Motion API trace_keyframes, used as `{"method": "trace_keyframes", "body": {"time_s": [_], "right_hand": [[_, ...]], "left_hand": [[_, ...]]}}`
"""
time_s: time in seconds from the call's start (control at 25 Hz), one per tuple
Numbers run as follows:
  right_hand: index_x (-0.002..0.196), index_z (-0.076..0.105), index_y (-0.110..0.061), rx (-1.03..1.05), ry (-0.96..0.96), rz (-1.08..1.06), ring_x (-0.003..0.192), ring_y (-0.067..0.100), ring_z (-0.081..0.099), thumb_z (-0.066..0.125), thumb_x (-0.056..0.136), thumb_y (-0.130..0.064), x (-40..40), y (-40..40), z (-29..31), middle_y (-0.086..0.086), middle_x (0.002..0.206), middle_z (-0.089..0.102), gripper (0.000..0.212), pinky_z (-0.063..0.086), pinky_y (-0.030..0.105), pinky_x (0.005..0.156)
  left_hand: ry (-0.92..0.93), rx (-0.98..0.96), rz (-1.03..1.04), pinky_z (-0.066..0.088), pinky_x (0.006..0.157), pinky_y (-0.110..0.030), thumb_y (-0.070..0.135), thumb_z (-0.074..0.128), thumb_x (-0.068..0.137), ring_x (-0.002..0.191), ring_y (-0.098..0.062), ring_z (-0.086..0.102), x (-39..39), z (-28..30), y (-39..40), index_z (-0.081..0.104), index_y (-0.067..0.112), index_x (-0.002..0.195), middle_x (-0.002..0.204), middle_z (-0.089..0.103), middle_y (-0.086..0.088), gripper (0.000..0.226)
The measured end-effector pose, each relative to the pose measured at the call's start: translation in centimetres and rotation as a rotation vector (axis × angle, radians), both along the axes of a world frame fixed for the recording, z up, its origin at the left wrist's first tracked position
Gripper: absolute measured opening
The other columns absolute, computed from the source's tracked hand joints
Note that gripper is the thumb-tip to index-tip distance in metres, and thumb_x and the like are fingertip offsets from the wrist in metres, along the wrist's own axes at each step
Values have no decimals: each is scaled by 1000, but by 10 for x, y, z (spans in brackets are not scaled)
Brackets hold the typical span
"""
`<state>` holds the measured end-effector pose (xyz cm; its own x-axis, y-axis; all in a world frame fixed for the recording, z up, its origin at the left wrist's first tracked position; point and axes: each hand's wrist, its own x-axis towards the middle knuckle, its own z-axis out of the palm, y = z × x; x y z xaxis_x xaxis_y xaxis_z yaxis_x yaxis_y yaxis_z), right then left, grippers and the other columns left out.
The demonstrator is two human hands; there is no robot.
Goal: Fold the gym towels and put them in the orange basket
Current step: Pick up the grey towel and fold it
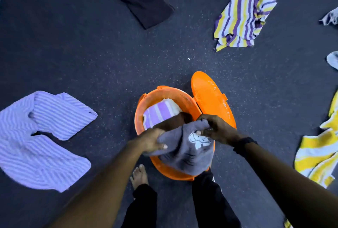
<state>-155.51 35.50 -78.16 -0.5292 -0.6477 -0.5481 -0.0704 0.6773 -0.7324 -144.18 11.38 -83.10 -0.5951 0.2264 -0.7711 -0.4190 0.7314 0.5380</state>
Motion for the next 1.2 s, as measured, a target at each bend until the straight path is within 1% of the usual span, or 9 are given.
{"method": "trace_keyframes", "body": {"time_s": [0.08,0.24,0.32,0.44,0.56,0.68,0.8,1.0,1.2], "right_hand": [[88,56,-26,47,-58,48,73,-4,55,72,85,-15,-8,0,-49,-11,82,59,20,44,15,65],[98,56,-19,75,-23,5,80,7,54,71,84,-10,-47,-36,-160,-10,86,57,23,40,24,71],[117,54,-5,65,103,-95,94,20,57,67,85,-7,-62,-62,-205,4,101,62,35,42,27,79],[138,40,-7,124,379,101,118,36,51,60,84,-18,-51,-84,-244,18,133,50,58,44,46,97],[148,31,-13,248,701,406,141,42,25,68,78,-36,-26,-74,-263,23,156,19,83,32,52,110],[149,31,-10,234,880,673,144,41,19,77,63,-53,-22,-65,-280,25,156,20,107,17,51,118],[152,23,-8,296,703,766,143,42,23,72,30,-76,-34,-65,-315,25,154,24,148,8,51,119],[148,-21,-16,413,513,758,146,37,-16,86,45,-58,-35,-74,-350,14,160,-15,154,-29,41,106],[154,-2,-17,376,469,681,147,40,2,87,52,-48,-35,-79,-299,19,160,0,139,5,48,118]], "left_hand": [[-175,30,-66,41,74,-19,32,71,85,100,-18,55,-3,-39,5,54,11,126,106,59,-3,49],[-308,-118,53,38,102,-30,34,66,88,125,-27,48,-46,-137,-15,45,12,137,139,49,-9,58],[-16,-327,223,24,113,-30,23,66,87,136,-29,38,-59,-172,-28,44,12,141,148,40,-12,59],[501,-490,372,8,117,-23,13,65,83,141,-33,28,-53,-195,-16,39,8,144,151,32,-17,66],[264,-509,262,6,118,-40,47,62,85,147,-33,7,-29,-217,21,8,11,153,158,7,-18,94],[220,-589,130,-9,118,-50,74,64,65,145,-37,-18,-17,-243,38,-15,9,151,156,-20,-22,134],[180,-558,106,-9,117,-52,83,66,51,143,-39,-24,-18,-275,32,-26,7,147,152,-30,-23,153],[187,-484,82,-11,117,-50,86,67,42,142,-38,-26,-28,-305,19,-25,8,147,151,-30,-25,160],[162,-454,123,-11,116,-46,79,68,55,144,-34,-22,-28,-255,19,-23,15,149,155,-26,-20,145]]}}
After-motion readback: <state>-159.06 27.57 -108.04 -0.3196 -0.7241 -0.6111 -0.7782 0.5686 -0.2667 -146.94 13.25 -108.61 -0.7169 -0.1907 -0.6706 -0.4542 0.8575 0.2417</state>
